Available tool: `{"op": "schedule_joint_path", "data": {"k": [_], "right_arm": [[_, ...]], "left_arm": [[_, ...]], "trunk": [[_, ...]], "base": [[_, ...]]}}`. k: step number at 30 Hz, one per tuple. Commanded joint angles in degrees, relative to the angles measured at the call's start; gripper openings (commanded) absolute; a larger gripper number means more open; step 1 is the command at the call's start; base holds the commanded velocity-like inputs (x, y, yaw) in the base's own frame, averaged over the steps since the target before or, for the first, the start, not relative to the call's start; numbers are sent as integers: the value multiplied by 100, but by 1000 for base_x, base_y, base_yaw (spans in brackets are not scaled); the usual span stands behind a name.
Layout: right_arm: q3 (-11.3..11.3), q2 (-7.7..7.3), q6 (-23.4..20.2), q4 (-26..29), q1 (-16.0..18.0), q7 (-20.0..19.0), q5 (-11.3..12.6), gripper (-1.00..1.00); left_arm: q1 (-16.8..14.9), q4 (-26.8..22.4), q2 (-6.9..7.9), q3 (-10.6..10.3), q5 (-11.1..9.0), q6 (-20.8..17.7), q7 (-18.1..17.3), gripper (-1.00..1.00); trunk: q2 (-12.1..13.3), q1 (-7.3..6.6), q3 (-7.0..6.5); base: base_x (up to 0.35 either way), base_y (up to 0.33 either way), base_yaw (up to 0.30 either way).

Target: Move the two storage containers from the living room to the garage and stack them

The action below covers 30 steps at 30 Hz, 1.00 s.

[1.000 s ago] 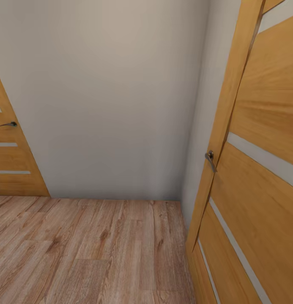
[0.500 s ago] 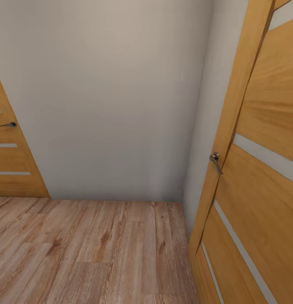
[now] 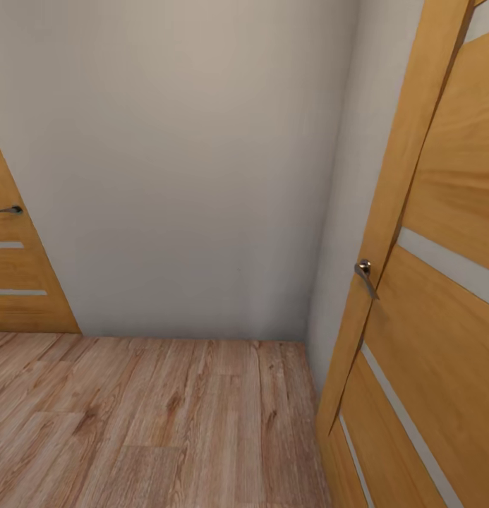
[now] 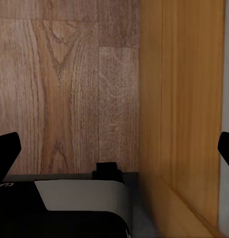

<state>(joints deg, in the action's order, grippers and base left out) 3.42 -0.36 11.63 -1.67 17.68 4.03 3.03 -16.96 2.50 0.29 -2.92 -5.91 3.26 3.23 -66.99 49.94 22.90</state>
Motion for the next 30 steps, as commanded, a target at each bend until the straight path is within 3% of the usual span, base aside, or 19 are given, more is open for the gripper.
{"op": "schedule_joint_path", "data": {"k": [1, 9, 30], "right_arm": [[36, 1, 32, -18, 8, 10, 31, 100], [36, 1, 32, -18, 8, 10, 31, 100], [36, 1, 32, -18, 8, 10, 31, 100]], "left_arm": [[-9, 22, -2, -33, -59, 34, 2, 100], [-9, 22, -3, -33, -67, 34, 2, 100], [-9, 22, -3, -33, -68, 34, 2, 100]], "trunk": [[-4, 0, 6], [-4, 0, 6], [-4, 0, 6]], "base": [[18, 0, 0], [97, 0, 0], [333, 20, 0]]}}
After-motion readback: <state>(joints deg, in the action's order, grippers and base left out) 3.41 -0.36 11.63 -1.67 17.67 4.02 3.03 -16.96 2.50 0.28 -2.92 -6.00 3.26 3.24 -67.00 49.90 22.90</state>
